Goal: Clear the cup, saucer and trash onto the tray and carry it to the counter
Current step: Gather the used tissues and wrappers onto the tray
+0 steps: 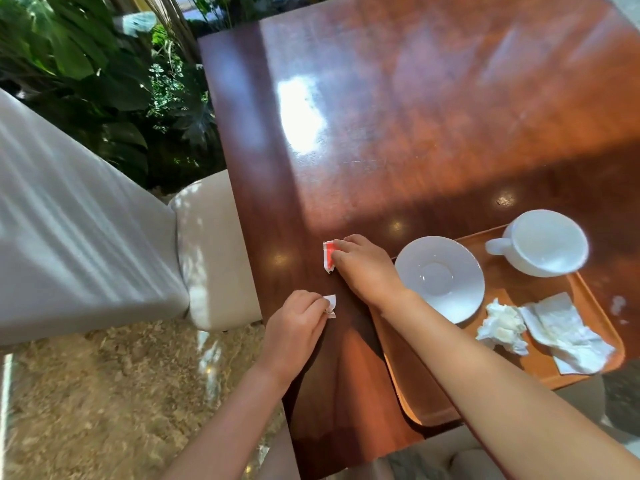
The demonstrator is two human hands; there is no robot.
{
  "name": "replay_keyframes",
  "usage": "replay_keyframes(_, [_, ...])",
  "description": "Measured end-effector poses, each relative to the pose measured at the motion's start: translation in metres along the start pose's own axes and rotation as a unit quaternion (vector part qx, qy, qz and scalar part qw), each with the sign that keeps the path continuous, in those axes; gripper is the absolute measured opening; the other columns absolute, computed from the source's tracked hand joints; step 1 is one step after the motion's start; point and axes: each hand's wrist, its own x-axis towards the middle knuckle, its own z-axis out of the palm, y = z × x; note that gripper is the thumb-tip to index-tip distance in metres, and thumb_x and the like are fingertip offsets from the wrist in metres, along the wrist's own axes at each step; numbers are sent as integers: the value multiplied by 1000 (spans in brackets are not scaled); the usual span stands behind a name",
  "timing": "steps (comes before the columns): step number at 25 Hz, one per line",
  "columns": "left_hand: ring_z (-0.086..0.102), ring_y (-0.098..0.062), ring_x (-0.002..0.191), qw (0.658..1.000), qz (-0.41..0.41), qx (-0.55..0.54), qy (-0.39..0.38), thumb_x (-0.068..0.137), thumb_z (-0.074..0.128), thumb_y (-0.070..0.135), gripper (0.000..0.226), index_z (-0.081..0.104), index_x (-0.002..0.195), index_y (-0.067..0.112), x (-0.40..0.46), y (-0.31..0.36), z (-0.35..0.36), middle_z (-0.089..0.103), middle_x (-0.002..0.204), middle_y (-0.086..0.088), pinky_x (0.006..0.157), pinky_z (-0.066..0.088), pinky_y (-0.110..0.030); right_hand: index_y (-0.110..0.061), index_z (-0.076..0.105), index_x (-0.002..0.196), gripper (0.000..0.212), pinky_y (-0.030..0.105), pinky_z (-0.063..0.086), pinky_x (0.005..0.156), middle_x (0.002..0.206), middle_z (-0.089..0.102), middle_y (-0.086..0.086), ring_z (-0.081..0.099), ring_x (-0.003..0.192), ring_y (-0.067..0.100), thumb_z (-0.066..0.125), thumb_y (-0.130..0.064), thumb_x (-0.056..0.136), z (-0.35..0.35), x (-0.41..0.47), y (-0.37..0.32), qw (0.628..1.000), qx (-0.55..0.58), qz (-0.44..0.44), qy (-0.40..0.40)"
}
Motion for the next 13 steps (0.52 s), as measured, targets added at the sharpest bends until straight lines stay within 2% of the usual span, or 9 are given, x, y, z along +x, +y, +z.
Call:
replay_keyframes(2, [57,-14,84,1000,-9,-11,5,82,67,12,3,66,83,10,0,1,-1,66,84,1,61,54,-33,-6,67,83,14,32,50,51,89,70,9,63,86,33,70,-4,69,0,-7,-3,999,4,-11,41])
replay_keyframes(4, [56,-10,85,999,-34,-27,21,78,73,7,9,68,84,10,-1,4,-5,67,84,1,70,52,-25,-7,65,76,12,31,53,47,83,71,7,65,77,31,70,-1,67,-1,-19,-6,995,31,-15,96])
replay_keyframes(5, [55,-9,85,998,-47,-35,30,76,75,6,12,69,85,10,-2,6,-9,67,85,1,76,48,-19,-8,66,80,11,32,56,51,89,72,6,66,81,29,68,-2,71,-4,-29,-9,991,38,-12,124])
replay_keyframes(8, [57,-8,86,997,-48,-56,40,77,74,7,12,69,87,10,-7,19,-19,67,86,2,82,44,-14,-9,69,101,18,30,60,70,111,71,4,66,100,21,64,-8,84,-24,-75,-14,984,29,-3,178])
replay_keyframes(11, [57,-8,87,997,6,-78,28,77,73,6,13,69,89,9,-10,47,-17,66,87,1,80,46,-15,-5,67,110,29,31,56,84,113,70,10,66,105,22,67,-12,82,-41,-137,-4,983,-5,-22,183])
replay_keyframes(13, [58,-11,86,994,50,-101,8,77,75,5,15,69,91,7,-11,66,-5,67,88,-1,76,49,-20,-4,69,108,25,33,56,84,109,72,12,68,101,24,63,-9,84,-43,-175,9,983,-51,-11,178])
